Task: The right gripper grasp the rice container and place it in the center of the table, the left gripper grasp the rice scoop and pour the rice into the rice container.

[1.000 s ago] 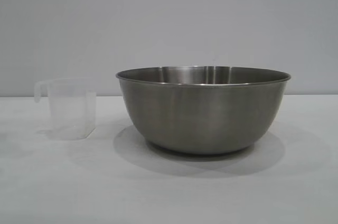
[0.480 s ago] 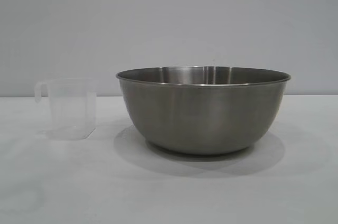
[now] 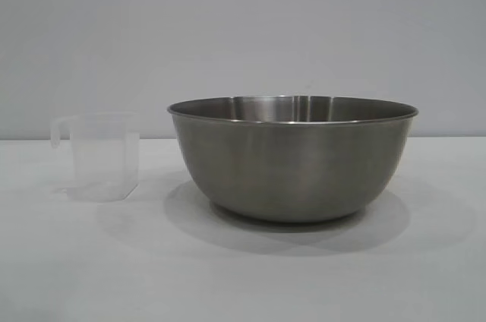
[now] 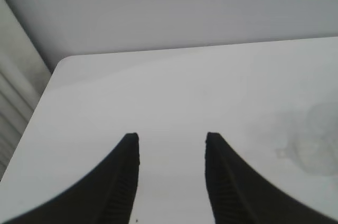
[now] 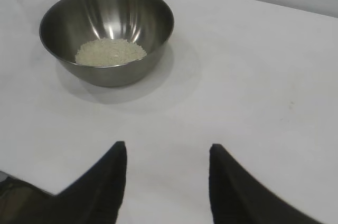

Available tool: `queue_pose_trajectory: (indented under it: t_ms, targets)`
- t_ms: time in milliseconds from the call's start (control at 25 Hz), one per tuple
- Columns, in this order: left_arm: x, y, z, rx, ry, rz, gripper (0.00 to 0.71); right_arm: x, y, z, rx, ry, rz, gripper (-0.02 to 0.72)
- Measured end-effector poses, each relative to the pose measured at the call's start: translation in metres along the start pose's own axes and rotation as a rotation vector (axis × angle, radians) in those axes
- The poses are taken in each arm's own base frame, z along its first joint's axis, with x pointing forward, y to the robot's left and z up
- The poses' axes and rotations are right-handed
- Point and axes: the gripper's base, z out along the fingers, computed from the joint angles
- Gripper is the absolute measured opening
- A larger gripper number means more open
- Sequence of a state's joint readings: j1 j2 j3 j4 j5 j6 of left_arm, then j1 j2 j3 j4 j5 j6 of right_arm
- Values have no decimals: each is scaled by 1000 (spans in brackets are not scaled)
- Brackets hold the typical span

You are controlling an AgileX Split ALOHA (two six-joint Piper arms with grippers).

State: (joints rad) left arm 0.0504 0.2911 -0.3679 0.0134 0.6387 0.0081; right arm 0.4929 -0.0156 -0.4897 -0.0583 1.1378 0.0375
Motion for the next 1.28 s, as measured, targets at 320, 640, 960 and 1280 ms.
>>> queue_pose_trajectory:
  t_ms: [320,640,960,1280]
  targets:
    - [-1,-5,-35,54,36,15,255,0,0,0,0,0,0,337]
    - [9,-5,-49,64,138,26,255,0,0,0,0,0,0,337]
    - [27,-6,-70,63,48,31,255,0,0,0,0,0,0,337]
    - [27,-5,-70,61,46,32,255,0,0,0,2,0,-1,337]
